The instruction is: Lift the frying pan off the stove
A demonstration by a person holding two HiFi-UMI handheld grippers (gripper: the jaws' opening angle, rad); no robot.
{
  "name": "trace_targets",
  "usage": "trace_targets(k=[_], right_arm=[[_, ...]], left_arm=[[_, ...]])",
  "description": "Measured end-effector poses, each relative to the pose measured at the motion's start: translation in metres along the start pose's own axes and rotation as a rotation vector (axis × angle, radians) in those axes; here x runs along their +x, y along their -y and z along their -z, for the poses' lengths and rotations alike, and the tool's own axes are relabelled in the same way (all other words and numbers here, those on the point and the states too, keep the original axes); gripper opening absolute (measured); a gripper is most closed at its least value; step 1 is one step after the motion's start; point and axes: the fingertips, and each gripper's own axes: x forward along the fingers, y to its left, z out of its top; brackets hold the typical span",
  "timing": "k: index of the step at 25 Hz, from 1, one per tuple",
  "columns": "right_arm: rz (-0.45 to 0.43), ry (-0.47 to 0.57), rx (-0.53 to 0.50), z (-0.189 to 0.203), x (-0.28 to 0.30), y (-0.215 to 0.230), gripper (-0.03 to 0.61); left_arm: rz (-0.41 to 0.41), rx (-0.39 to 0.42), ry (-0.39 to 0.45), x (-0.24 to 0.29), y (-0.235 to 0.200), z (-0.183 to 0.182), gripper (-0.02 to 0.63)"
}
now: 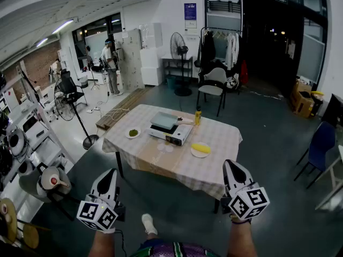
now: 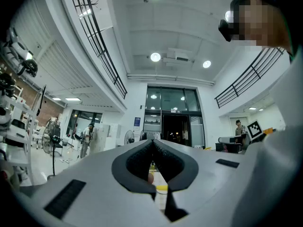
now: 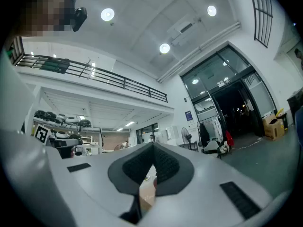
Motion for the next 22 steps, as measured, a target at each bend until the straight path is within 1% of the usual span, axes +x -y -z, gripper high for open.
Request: trace_targets(k=[4, 8, 10, 14, 16, 19, 22], right_arm=[[-0.007, -0.015, -0.001, 0.000, -0.010, -0.004, 0.005], [-0.005, -0.027, -0.007, 0.005, -0.017, -0.008, 0.005], [-0.001, -0.033, -0.003, 0.007, -0.019, -0.009, 0.005], [0.013, -0.043, -0.012, 0.011, -0.021, -0.011, 0.005], [0.012, -0.042, -0.002, 0.012, -0.021, -0.013, 0.005], [-0.009, -0.039, 0.025, 0.014, -0.017, -0.017, 0.005], [-0.020, -0.048, 0.014, 0.016, -0.010, -0.019, 0.006]], left_arm=[[-0.007, -0.004, 0.011, -0.005, 0.006, -0.003, 0.021], [-0.020, -0.010, 0.020, -0.008, 0.002, 0.002, 0.021], [-0.013, -0.013, 0.016, -0.009, 0.002, 0.003, 0.021], [0.034, -0.027, -0.001, -0.009, 0.011, 0.004, 0.021], [0.048, -0.030, 0.003, -0.010, 0.015, 0.002, 0.021], [0.048, -0.024, 0.011, -0.010, 0.016, 0.001, 0.021], [0.044, -0.021, 0.013, -0.007, 0.015, 0.002, 0.021]])
